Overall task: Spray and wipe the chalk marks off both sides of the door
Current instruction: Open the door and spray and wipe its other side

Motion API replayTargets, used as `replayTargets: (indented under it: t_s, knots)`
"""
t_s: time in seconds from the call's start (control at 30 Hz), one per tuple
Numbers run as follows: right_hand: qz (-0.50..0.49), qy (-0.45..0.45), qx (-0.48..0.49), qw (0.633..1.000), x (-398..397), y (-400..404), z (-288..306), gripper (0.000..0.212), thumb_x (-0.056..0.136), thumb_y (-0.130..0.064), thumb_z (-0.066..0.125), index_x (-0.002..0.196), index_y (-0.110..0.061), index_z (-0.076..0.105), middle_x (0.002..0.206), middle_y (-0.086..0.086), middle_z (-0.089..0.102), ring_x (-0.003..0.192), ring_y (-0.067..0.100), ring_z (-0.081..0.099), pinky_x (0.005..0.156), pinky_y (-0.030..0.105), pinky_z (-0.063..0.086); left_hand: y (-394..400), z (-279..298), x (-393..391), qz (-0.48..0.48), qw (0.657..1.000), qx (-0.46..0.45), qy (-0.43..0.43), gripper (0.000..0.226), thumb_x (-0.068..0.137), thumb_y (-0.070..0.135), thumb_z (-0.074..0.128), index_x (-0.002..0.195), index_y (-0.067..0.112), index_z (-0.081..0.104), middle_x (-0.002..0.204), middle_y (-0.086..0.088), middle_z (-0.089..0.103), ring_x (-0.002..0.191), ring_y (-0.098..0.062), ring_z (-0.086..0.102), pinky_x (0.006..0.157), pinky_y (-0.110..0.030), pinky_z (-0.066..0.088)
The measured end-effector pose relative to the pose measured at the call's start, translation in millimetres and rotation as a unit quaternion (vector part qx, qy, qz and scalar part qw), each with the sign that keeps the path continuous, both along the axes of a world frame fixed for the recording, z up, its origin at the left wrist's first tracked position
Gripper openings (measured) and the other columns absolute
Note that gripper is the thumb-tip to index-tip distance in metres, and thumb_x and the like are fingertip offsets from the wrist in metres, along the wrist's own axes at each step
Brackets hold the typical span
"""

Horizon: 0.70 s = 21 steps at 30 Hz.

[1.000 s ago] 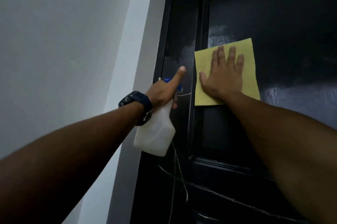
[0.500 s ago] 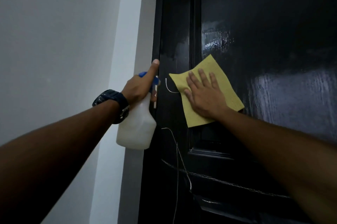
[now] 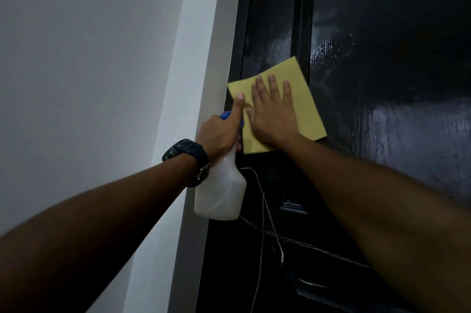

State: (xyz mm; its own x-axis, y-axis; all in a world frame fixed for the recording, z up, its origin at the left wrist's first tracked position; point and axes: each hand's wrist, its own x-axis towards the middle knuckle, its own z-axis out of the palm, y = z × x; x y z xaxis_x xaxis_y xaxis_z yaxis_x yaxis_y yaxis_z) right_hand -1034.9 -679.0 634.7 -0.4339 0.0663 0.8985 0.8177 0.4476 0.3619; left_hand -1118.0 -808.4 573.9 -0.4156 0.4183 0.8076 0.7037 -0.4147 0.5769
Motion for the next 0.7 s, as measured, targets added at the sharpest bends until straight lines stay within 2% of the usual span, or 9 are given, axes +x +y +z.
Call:
replayTargets:
  t_s: [0.07,0.13,0.2,0.27,0.4,0.43,0.53,0.6,0.7]
  knots:
    - [0.025,-0.029,0.001,0.999,0,2,-55,0.065,0.106,-0.043,0.016,0.160,-0.009,0.014,0.168,0.011,0.010,0.155,0.036,-0.001,0.122,0.060,-0.001,1,-3,-1,0.018,0.999,0.009,-0.026,0.093,0.077,0.096,0.023,0.070,0.014,0.067,0.073,-0.012,0.071,0.075,-0.031,0.071,0.084,-0.044,0.057]
    - [0.063,-0.054,-0.015,0.996,13,3,-129,0.061,0.106,-0.039,0.020,0.159,-0.009,0.022,0.167,0.011,0.018,0.155,0.036,0.003,0.122,0.059,0.001,-5,-9,5,0.038,0.999,0.002,-0.021,0.094,0.085,0.088,0.023,0.080,0.006,0.069,0.072,-0.010,0.070,0.071,-0.026,0.068,0.071,-0.035,0.053]
    - [0.079,-0.081,-0.032,0.993,29,1,-194,0.060,0.106,-0.037,0.024,0.158,-0.008,0.026,0.166,0.010,0.019,0.155,0.035,0.005,0.122,0.057,0.004,-15,-15,9,0.060,0.998,-0.005,-0.003,0.083,0.094,0.077,0.023,0.077,0.006,0.064,0.069,-0.008,0.067,0.064,-0.021,0.063,0.059,-0.027,0.042]
    - [0.065,-0.126,-0.043,0.989,40,-1,-218,0.060,0.106,-0.039,0.029,0.157,-0.008,0.028,0.167,0.009,0.019,0.155,0.034,0.007,0.122,0.056,0.005,-24,-20,11,0.079,0.997,-0.009,0.007,0.074,0.095,0.075,0.025,0.068,0.012,0.055,0.066,-0.006,0.064,0.062,-0.019,0.060,0.058,-0.026,0.039]
    - [0.026,-0.146,-0.005,0.989,32,3,-145,0.060,0.102,-0.039,0.024,0.154,-0.012,0.039,0.162,0.006,0.032,0.151,0.032,0.025,0.120,0.054,0.006,-30,-21,8,0.097,0.995,-0.029,0.018,0.077,0.092,0.079,0.026,0.067,0.012,0.055,0.066,-0.005,0.064,0.066,-0.023,0.062,0.060,-0.028,0.042]
    - [0.011,-0.126,0.009,0.992,31,4,-113,0.062,0.102,-0.040,0.020,0.155,-0.013,0.035,0.164,0.006,0.029,0.151,0.031,0.024,0.120,0.054,0.003,-29,-23,8,0.096,0.995,-0.031,0.017,0.081,0.091,0.081,0.026,0.067,0.010,0.058,0.066,-0.005,0.066,0.066,-0.022,0.064,0.061,-0.028,0.044]
    - [-0.010,-0.089,-0.005,0.996,22,1,-51,0.063,0.106,-0.044,0.016,0.161,-0.016,0.009,0.169,0.003,0.003,0.156,0.028,-0.001,0.121,0.056,-0.006,-22,-35,8,0.078,0.997,-0.027,0.007,0.080,0.092,0.080,0.025,0.064,0.013,0.059,0.063,-0.005,0.069,0.065,-0.022,0.068,0.065,-0.029,0.048]
    - [0.011,-0.058,-0.019,0.998,17,-5,-59,0.064,0.107,-0.046,0.017,0.161,-0.014,0.005,0.169,0.004,-0.001,0.155,0.028,-0.007,0.123,0.056,-0.005,-18,-46,10,0.072,0.997,-0.034,0.004,0.074,0.094,0.076,0.026,0.064,0.014,0.054,0.060,-0.003,0.064,0.059,-0.018,0.064,0.060,-0.027,0.042]
    - [0.014,-0.055,-0.020,0.998,13,-6,-89,0.065,0.106,-0.047,0.020,0.161,-0.012,0.010,0.169,0.007,0.005,0.155,0.031,-0.002,0.123,0.057,0.000,-14,-56,9,0.083,0.996,-0.040,0.000,0.076,0.093,0.077,0.026,0.069,0.011,0.057,0.063,-0.006,0.067,0.058,-0.018,0.065,0.058,-0.025,0.040]
